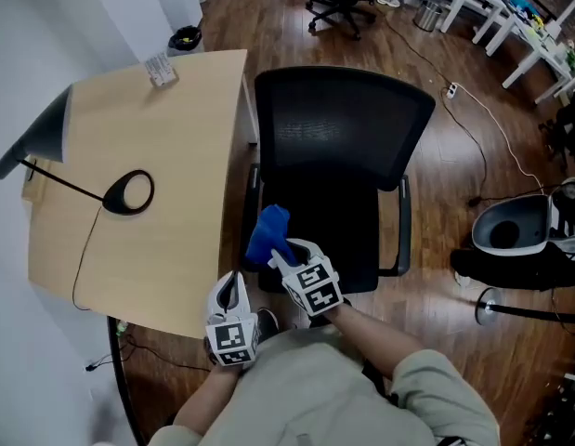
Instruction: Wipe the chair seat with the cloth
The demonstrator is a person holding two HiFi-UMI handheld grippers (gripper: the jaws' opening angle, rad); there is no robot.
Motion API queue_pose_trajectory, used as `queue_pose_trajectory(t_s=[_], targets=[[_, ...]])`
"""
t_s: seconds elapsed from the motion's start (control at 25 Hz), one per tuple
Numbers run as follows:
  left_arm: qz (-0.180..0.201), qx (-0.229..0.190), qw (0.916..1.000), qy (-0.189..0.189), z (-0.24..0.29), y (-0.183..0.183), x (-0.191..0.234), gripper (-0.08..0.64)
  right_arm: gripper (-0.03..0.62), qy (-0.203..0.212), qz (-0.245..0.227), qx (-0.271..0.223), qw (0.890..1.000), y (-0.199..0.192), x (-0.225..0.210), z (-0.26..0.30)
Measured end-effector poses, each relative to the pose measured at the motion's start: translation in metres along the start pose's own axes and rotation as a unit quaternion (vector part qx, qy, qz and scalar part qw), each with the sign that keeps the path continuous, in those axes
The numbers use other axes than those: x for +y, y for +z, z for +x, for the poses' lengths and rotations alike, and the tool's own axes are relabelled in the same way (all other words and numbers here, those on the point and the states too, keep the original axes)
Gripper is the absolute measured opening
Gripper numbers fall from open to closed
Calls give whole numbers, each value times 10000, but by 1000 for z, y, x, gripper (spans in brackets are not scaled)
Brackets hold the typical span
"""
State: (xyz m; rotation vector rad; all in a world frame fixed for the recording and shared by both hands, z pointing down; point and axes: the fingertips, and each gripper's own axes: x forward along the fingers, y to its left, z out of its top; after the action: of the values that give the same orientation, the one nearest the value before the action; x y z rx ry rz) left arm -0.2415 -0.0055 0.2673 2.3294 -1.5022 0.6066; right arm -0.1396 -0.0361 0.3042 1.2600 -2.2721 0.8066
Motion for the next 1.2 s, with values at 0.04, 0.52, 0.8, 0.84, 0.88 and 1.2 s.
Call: queue_pose_trajectory(t_s=[0.04,0.52,0.8,0.84,0.88,1.2], targets=[[49,23,10000,-29,13,3,-11,5,92,-33,45,-1,10000,0,-17,-1],[-234,165,9995,-119,125,12,-99,4,91,275,301,540,9977,-32,-135,52],[-437,478,9977,-222,188,-42,-86,5,91,514,216,1057,9928,-70,-155,142],[-402,479,9978,-235,200,-52,-82,5,90,538,171,1092,9924,-73,-159,155],[-386,496,9977,-236,212,-60,-76,4,89,551,118,1113,9922,-76,-163,167],[-540,581,9965,-277,254,-99,-51,5,86,652,90,1310,9892,-104,-176,263]])
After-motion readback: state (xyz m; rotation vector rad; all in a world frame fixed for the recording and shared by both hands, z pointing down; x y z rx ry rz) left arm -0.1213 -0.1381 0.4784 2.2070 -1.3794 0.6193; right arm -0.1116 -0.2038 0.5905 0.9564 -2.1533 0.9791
